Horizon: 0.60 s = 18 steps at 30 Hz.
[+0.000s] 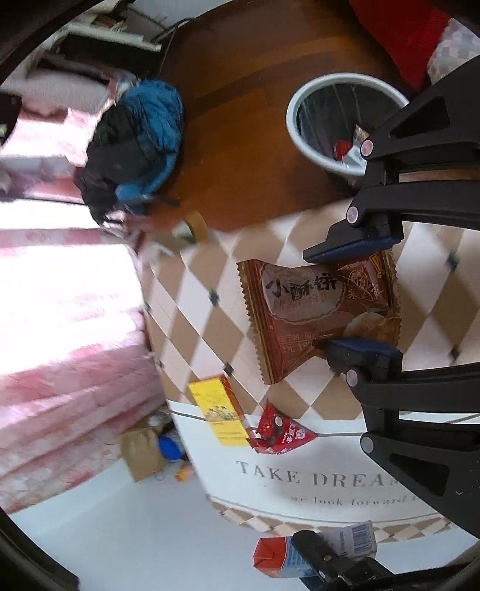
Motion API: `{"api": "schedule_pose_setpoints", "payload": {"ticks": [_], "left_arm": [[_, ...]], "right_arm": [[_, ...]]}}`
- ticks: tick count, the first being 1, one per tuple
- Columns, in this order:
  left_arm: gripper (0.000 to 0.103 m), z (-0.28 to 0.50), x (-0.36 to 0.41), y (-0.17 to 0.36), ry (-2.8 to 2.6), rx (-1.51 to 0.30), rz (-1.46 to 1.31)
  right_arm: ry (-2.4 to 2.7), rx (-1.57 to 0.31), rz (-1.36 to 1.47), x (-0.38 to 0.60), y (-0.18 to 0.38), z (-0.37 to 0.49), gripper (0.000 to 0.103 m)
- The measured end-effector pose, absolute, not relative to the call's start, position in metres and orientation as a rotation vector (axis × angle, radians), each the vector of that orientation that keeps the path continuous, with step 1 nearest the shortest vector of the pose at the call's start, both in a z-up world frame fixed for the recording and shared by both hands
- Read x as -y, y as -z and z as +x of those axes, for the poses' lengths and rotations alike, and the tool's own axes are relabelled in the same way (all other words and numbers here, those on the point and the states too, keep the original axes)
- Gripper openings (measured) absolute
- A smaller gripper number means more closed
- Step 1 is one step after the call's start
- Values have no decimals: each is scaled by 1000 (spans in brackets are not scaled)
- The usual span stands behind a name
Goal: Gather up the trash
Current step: 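Carry the milk carton and cookie packet over the bin and release both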
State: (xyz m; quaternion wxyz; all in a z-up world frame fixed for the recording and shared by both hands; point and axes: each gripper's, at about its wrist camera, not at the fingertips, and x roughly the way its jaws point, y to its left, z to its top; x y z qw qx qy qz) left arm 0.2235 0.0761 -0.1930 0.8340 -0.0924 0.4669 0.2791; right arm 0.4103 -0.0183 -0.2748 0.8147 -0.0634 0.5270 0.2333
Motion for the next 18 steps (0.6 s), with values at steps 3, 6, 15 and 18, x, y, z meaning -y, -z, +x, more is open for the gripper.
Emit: {"api": "schedule_pose_setpoints", "payload": {"ticks": [3, 6, 15, 18], "left_arm": [[50, 230, -41, 175, -539, -956, -175], [50, 243, -3, 160, -478, -927, -150], [50, 322, 111, 163, -267, -928, -107], [50, 353, 146, 186, -203, -974, -99]], "right_arm": [[-482, -1095, -77, 60, 253, 403, 39], [-462, -1066, -26, 105, 232, 401, 39], [-357, -1050, 104, 252, 203, 426, 39], [-292, -1065, 110, 297, 215, 441, 39]]}}
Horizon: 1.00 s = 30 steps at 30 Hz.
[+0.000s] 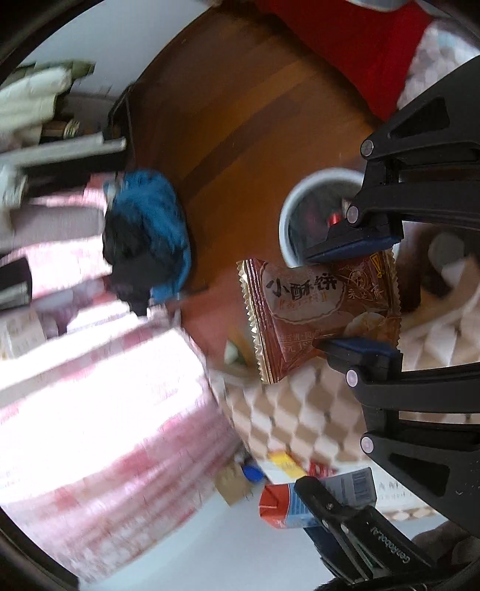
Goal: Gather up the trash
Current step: 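Carry the milk carton and cookie packet over the bin and release both, then move both tools back over the table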
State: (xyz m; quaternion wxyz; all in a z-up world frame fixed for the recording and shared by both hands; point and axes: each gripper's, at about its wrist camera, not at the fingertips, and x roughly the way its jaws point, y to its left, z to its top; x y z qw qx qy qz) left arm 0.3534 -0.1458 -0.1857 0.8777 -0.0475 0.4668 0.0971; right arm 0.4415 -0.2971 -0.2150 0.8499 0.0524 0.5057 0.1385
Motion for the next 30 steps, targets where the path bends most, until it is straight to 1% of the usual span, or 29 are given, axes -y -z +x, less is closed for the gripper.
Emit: {"api": "schedule_pose_setpoints", "payload": {"ticks": [4, 5, 11, 15, 19, 21, 22, 23, 26, 28, 29, 30], "left_arm": [[50, 391, 182, 224, -128, -1051, -100], [50, 405, 189, 242, -93, -1085, -116], [51, 454, 212, 323, 4, -1271, -195], [52, 469, 212, 355, 4, -1337, -202], [53, 473, 211, 370, -15, -1363, -191], [68, 470, 211, 373, -33, -1368, -200], [86, 469, 209, 373, -43, -1368, -206], [96, 469, 207, 376, -52, -1364, -202], [96, 463, 202, 376, -79, -1360, -188], [96, 460, 199, 374, -99, -1353, -171], [97, 459, 197, 375, -103, -1349, -165], [97, 456, 197, 371, -110, -1343, -162]], "right_arm": [[-230, -1132, 123, 342, 255, 467, 39], [-220, -1156, 121, 351, 267, 473, 39], [-188, -1327, 165, 382, 364, 512, 39], [-191, -1416, 165, 385, 419, 526, 39], [-185, -1474, 152, 386, 457, 534, 39], [-185, -1493, 150, 385, 470, 537, 40], [-186, -1500, 152, 385, 475, 538, 41], [-181, -1501, 153, 386, 478, 538, 42], [-174, -1523, 155, 385, 485, 539, 56], [-174, -1520, 163, 384, 482, 540, 90], [-172, -1520, 169, 385, 481, 539, 98], [-170, -1518, 169, 382, 480, 540, 103]]}}
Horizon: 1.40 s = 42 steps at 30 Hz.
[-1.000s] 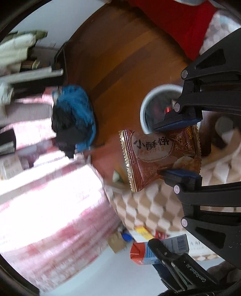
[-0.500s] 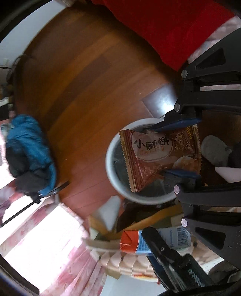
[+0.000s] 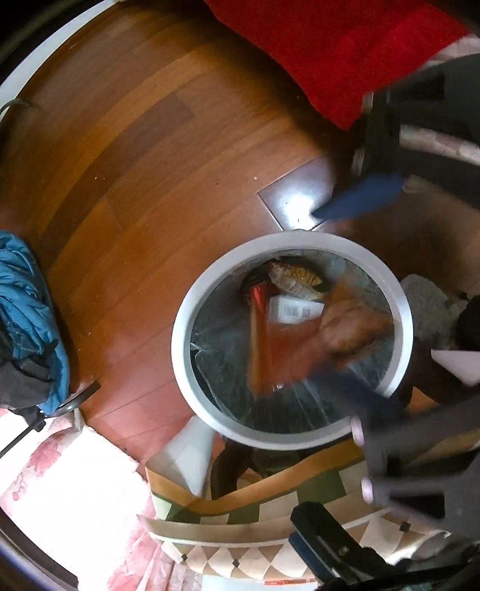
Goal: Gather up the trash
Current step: 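Move both tools back over the table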
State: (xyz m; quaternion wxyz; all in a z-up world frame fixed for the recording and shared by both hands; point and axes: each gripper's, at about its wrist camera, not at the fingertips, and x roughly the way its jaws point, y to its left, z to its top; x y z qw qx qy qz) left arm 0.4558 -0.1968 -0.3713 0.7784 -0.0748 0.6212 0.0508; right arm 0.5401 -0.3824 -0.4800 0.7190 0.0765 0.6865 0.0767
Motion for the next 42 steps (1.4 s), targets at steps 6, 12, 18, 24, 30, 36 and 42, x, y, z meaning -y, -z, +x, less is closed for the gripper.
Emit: {"api": "schedule_pose_setpoints", "payload": {"ticks": [6, 12, 18, 24, 30, 36, 42], "left_arm": [[97, 453, 191, 362, -137, -1315, -130], [103, 438, 190, 340, -151, -1276, -109], [103, 420, 190, 311, -145, -1229, -103], [103, 398, 180, 263, -179, -1132, -86], [103, 371, 133, 206, -244, -1023, -136], [103, 342, 33, 173, -414, -963, -234], [103, 296, -94, 191, -704, -979, -297]], "right_arm": [[-80, -1486, 97, 381, 461, 533, 103], [-45, -1454, 60, 386, 436, 522, 103], [-29, -1414, 43, 387, 400, 505, 103], [-34, -1336, 60, 385, 341, 487, 103], [-90, -1255, 64, 357, 277, 475, 103], [-270, -1224, 54, 265, 231, 475, 103], [-512, -1282, -95, 105, 242, 474, 103]]}}
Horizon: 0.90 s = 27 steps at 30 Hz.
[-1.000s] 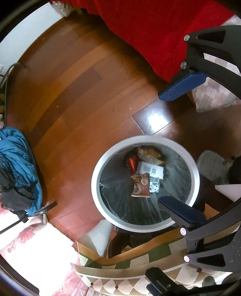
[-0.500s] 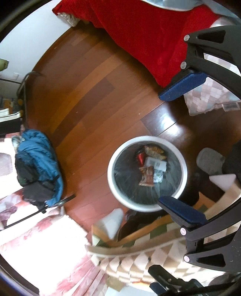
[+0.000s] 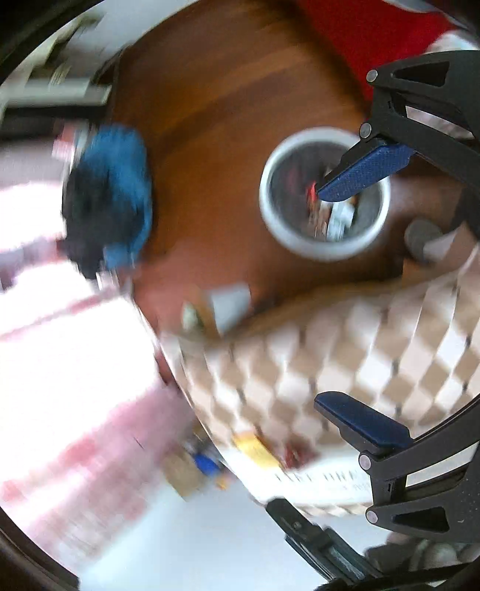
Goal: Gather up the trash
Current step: 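Move both tools back over the table, then grasp the red snack bag with the left tool while the right tool grasps the yellow box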
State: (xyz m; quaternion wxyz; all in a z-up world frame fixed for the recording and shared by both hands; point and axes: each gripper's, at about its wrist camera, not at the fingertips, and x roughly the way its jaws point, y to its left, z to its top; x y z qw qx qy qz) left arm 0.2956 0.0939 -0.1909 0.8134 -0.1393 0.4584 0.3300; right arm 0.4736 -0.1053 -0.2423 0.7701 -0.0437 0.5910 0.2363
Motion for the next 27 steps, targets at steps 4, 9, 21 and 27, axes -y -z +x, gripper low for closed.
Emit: {"api": "schedule_pose_setpoints", "payload": {"ticks": [4, 9, 21, 27], "left_arm": [[103, 254, -158, 236, -905, -1017, -371], [103, 222, -217, 312, -1035, -1131, -539], [103, 195, -264, 341, -1112, -1132, -619], [103, 192, -265, 329, -1111, -1138, -582]], "right_arm": [[-668, -1311, -327, -27, 271, 470, 103], [-800, -1288, -713, -171, 316, 466, 103], [-1112, -1160, -1311, -294, 391, 438, 103], [-1185, -1252, -1205, -297, 398, 448, 98]]}}
